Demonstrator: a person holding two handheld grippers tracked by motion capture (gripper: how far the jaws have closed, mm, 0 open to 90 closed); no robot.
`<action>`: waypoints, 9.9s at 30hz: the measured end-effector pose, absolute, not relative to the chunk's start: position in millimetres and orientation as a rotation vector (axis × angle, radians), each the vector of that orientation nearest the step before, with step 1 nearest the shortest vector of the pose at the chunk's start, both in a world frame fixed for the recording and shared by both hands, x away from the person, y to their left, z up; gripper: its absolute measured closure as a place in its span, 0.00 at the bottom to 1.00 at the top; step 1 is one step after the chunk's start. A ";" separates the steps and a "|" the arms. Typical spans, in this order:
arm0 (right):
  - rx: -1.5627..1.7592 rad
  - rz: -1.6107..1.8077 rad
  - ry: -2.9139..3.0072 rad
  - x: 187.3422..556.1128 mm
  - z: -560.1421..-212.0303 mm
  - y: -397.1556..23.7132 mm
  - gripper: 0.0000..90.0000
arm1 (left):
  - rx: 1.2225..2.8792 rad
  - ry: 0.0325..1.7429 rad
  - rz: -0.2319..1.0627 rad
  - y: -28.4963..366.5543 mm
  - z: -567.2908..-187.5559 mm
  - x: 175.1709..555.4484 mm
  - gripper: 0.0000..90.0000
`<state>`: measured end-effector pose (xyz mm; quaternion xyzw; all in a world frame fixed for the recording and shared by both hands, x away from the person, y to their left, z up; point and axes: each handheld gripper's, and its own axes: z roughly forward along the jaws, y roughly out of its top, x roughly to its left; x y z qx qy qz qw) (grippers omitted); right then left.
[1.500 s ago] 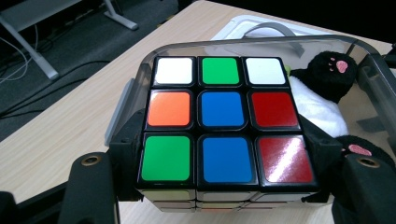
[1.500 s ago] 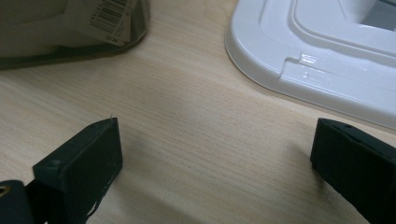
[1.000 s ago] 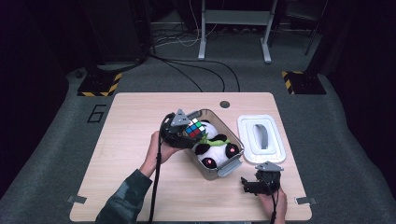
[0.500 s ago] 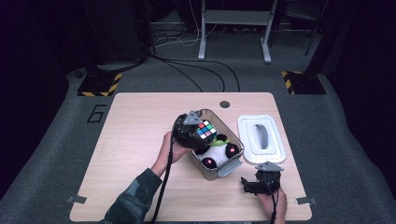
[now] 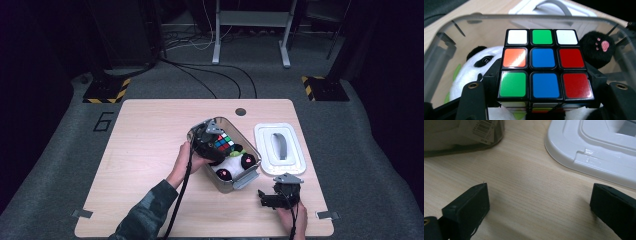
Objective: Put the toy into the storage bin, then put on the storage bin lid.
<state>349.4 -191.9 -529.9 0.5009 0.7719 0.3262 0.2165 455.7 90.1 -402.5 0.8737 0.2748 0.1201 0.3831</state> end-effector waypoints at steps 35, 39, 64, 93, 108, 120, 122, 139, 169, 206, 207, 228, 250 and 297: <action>1.390 0.908 2.138 349.2 -529.9 -191.8 0.02 | 2.246 0.632 0.360 93.5 -390.4 444.8 0.18; 1.390 0.908 2.138 349.2 -529.8 -191.8 0.02 | 2.217 0.639 0.363 101.8 -385.1 440.2 0.16; 1.391 0.908 2.138 349.2 -529.8 -191.8 0.02 | 2.088 0.799 0.486 197.5 -385.5 398.4 0.00; 1.390 0.907 2.138 349.5 -529.8 -191.8 0.02 | 2.080 1.230 0.557 297.8 -501.0 392.6 0.00; 1.389 0.906 2.137 349.6 -529.8 -191.8 0.02 | 2.060 1.291 0.531 308.3 -529.2 393.4 0.00; 1.415 0.880 2.156 354.0 -527.6 -194.2 0.00 | 2.033 1.283 0.543 309.2 -531.5 391.5 0.00; 1.433 0.900 2.148 355.8 -526.2 -197.5 0.00 | 2.033 1.283 0.543 309.2 -531.5 391.4 0.00; 1.509 0.881 2.069 411.5 -492.9 -223.2 0.00 | 2.049 1.271 0.535 309.4 -530.8 390.8 0.00; 1.664 0.836 1.990 513.8 -496.0 -241.6 0.45 | 2.045 1.265 0.538 309.4 -531.2 390.9 0.00; 1.531 0.871 1.939 484.9 -430.1 -248.7 0.74 | 2.041 1.276 0.532 308.8 -530.7 389.5 0.00; 1.526 0.876 1.941 483.9 -426.5 -249.2 0.74 | 2.042 1.278 0.527 308.9 -530.5 389.4 0.00; 1.449 1.009 1.955 462.3 -359.5 -223.8 0.74 | 2.032 1.274 0.540 308.6 -531.5 389.2 0.01; 1.247 1.090 2.098 447.1 -318.3 -135.5 0.74 | 2.043 1.270 0.539 309.2 -531.1 389.1 0.01; 1.205 1.017 2.232 435.6 -371.2 -39.1 0.75 | 2.045 1.273 0.536 310.2 -530.5 388.4 0.02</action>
